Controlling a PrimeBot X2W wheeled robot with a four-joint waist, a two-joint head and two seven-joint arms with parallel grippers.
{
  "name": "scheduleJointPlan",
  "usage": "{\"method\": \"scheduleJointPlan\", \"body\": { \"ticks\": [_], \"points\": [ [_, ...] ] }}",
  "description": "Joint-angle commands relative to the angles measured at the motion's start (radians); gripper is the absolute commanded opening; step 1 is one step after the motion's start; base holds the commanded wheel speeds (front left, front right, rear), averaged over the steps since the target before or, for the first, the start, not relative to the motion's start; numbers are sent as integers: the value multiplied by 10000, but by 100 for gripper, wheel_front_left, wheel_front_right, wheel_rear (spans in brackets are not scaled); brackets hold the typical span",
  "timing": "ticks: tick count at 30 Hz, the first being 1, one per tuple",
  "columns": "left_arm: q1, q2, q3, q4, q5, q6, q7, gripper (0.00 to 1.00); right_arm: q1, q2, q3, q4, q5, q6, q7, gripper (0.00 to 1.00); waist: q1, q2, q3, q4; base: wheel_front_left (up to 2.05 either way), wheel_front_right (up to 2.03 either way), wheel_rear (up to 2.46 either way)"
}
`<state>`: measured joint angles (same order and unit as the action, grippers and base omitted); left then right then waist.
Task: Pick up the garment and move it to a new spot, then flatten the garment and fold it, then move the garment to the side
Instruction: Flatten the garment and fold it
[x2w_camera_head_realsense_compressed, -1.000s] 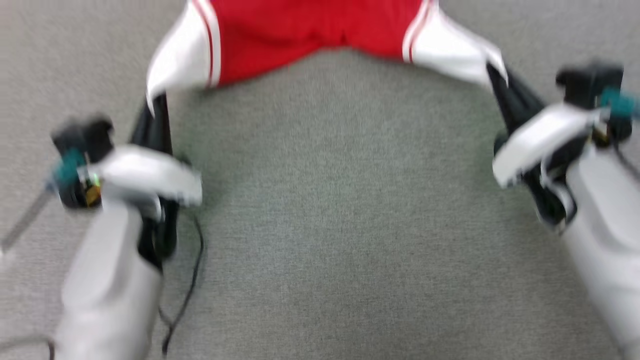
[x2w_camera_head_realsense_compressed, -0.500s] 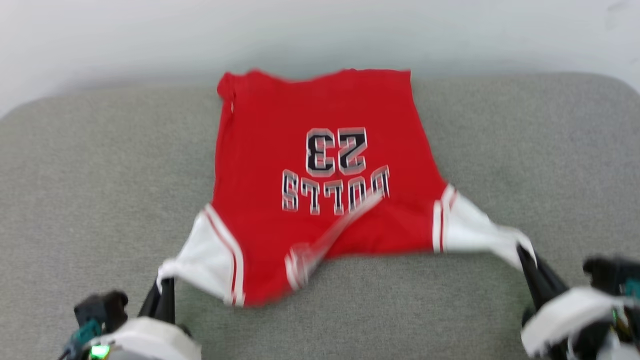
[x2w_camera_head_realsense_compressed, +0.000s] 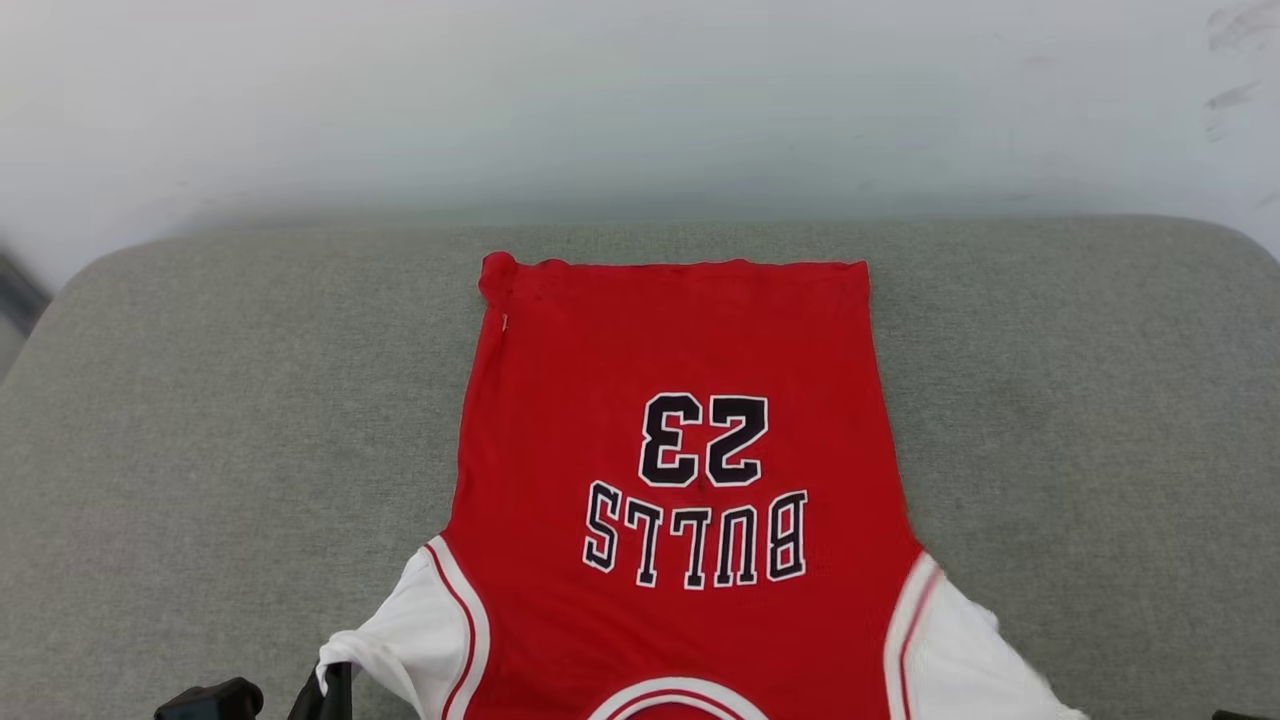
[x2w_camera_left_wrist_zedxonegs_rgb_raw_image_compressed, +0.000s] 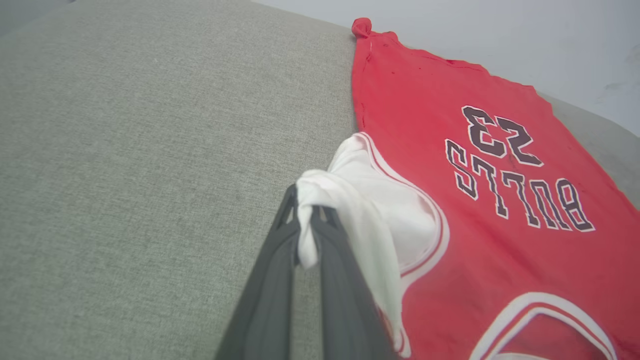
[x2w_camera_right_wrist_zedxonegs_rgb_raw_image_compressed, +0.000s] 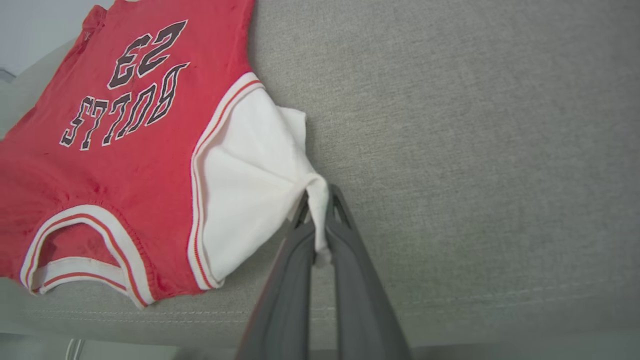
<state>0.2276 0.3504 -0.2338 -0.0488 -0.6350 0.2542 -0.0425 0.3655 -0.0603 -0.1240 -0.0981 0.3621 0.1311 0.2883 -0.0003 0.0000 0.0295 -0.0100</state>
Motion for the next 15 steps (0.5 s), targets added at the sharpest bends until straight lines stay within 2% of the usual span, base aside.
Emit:
{"method": "scheduleJointPlan", "body": {
  "ticks": [1,6,9,15],
  "points": [
    [33,-1,-26,-109,100,30,-42,0,-34,49,-2,-152,-66,-5,-13,100,3,0,7,13,0,0,0],
    [-175,-34,-62,-270,38,-9,-24,0,-940,68,-234,-336,-133,-5,-284,100,3,0,148,31,0,0,0],
    [-451,-34,-125,-330,103,-60,-49,0,-1946,-3,-522,-48,-20,-5,-497,100,3,0,316,152,0,0,0],
    [-1359,18,-342,-579,433,-213,-141,0,-5058,-918,-598,1723,281,-5,-592,100,3,0,1188,539,0,0,0]
  ]
}}
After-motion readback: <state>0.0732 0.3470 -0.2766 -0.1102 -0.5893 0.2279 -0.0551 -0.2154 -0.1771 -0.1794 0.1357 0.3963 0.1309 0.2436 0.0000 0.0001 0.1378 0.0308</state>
